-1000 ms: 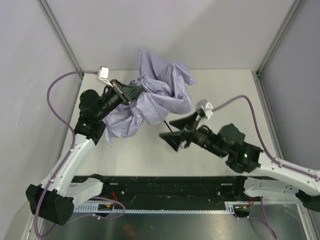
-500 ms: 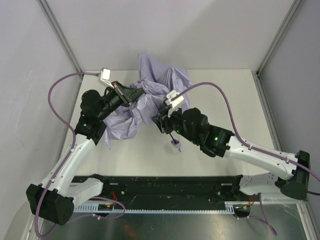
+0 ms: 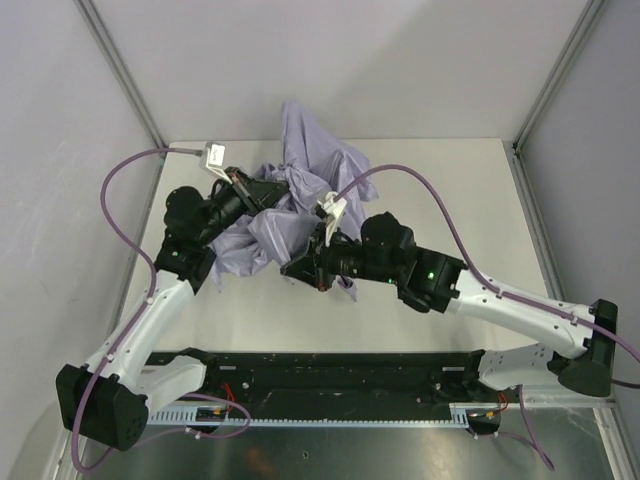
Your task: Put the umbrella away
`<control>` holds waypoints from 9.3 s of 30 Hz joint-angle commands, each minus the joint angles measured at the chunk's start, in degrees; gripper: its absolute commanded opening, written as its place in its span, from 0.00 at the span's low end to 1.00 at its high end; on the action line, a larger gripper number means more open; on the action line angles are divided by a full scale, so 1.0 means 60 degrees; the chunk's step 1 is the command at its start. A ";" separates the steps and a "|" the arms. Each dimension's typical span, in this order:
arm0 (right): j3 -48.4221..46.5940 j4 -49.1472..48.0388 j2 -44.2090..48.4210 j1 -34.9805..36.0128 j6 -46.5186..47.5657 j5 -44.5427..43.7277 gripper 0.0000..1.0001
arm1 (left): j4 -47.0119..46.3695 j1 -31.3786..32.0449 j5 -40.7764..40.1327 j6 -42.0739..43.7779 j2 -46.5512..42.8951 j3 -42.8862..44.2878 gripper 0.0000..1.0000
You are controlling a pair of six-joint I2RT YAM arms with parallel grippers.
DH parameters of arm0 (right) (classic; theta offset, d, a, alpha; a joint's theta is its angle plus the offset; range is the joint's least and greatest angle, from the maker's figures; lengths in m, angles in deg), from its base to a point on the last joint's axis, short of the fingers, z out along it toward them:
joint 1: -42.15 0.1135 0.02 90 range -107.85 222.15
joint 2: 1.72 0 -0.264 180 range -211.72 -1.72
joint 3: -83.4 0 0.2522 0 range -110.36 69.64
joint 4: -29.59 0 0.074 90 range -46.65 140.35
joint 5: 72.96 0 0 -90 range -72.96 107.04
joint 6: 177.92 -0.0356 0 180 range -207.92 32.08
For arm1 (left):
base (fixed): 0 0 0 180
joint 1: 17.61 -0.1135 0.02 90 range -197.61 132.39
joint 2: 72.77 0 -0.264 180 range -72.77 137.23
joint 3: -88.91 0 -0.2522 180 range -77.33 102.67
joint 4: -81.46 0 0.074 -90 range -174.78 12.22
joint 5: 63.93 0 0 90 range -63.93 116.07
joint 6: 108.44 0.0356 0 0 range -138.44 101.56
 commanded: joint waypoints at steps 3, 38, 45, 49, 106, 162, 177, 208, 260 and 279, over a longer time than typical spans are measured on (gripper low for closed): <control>-0.0460 -0.1281 -0.0534 -0.1437 -0.2822 0.4077 0.39 | -0.2928 -0.0054 0.1734 -0.0040 -0.0592 -0.0513 0.00; -0.0340 0.3555 0.2617 -0.2594 0.2819 0.1202 0.51 | -0.3544 0.0545 0.5844 0.1058 -0.1104 -0.0709 0.00; -0.0298 0.0781 0.0889 -0.1577 0.1960 0.2489 0.23 | -0.3544 0.1610 0.5544 0.1211 -0.0643 -0.0451 0.00; -0.0298 0.0918 0.0900 -0.1633 0.2007 0.2013 0.26 | -0.3547 0.1696 0.5428 0.1173 -0.0796 -0.0509 0.00; 0.1586 -0.2727 0.0277 -0.5706 -0.5132 0.2606 0.44 | -0.4050 0.1538 0.4402 0.0462 -0.1124 -0.0379 0.00; 0.0168 0.5711 0.1149 -0.6841 0.7254 0.3946 0.46 | -0.4471 -0.0538 0.7072 -0.2017 -0.1321 -0.0566 0.00; 0.0313 0.0443 0.1871 -0.5972 0.1351 0.6650 0.00 | -0.4525 0.0594 0.5712 -0.1103 -0.0952 -0.0650 0.00; 0.0609 0.0713 0.3149 -0.7272 -0.1492 0.3260 0.99 | -0.4437 0.1165 0.0795 -0.1138 -0.2031 -0.2192 0.00; 0.4785 -0.2183 0.3593 -0.1458 -1.0083 -0.0460 0.63 | -0.4423 0.0068 0.0985 0.0110 -0.2018 -0.1529 0.00; 0.4745 -0.4589 0.4312 -0.1133 -0.8361 0.0849 0.00 | -0.4520 -0.0208 0.0161 0.1757 -0.1715 -0.1587 0.00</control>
